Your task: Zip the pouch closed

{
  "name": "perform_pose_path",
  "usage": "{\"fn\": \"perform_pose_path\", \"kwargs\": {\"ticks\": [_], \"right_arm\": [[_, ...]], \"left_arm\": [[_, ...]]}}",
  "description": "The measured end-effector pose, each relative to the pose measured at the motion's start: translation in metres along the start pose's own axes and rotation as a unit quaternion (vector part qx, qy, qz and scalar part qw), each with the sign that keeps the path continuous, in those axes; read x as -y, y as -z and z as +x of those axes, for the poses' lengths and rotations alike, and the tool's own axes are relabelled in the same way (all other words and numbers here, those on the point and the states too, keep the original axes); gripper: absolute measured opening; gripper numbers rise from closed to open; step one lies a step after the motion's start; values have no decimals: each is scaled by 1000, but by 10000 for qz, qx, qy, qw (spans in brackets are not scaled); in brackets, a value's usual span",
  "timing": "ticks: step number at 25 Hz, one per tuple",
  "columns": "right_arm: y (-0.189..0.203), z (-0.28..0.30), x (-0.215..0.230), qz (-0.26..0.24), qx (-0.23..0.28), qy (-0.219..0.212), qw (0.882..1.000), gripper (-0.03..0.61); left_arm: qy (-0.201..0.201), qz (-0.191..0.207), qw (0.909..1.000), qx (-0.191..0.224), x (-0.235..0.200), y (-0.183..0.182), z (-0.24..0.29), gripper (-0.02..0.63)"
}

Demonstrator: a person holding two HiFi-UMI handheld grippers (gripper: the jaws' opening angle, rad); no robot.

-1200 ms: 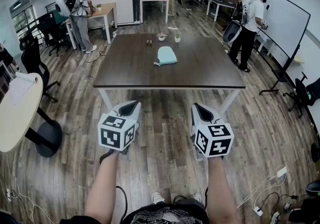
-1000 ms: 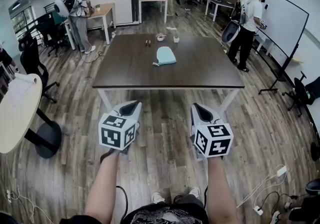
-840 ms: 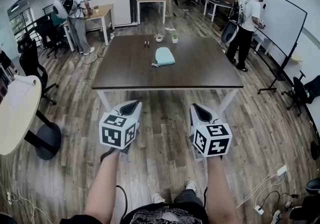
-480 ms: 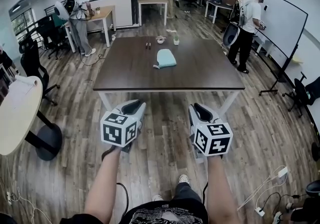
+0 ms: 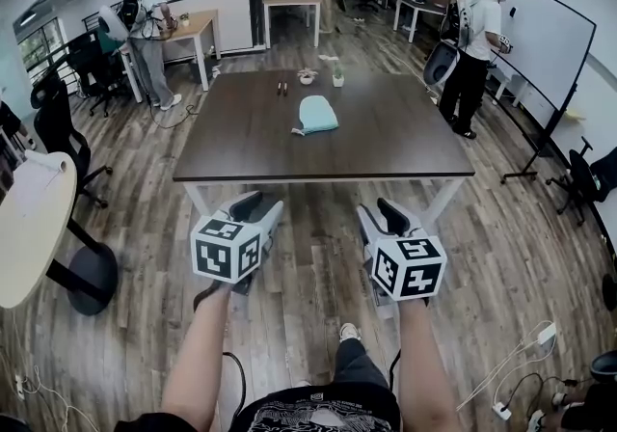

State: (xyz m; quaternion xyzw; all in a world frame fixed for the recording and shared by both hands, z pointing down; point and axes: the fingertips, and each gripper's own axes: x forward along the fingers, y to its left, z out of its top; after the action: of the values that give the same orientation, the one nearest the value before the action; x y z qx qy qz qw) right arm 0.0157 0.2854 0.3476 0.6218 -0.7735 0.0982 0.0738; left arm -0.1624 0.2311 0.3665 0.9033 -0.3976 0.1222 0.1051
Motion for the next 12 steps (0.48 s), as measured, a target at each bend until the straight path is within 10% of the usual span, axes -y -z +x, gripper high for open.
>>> {"fn": "perform_pose_path", "kwargs": {"ticks": [12], "right_arm": [[-11, 77, 60, 146, -131, -302, 9994, 302]], "left_arm": [[-42, 35, 10000, 17, -17, -28, 86, 296]]}}
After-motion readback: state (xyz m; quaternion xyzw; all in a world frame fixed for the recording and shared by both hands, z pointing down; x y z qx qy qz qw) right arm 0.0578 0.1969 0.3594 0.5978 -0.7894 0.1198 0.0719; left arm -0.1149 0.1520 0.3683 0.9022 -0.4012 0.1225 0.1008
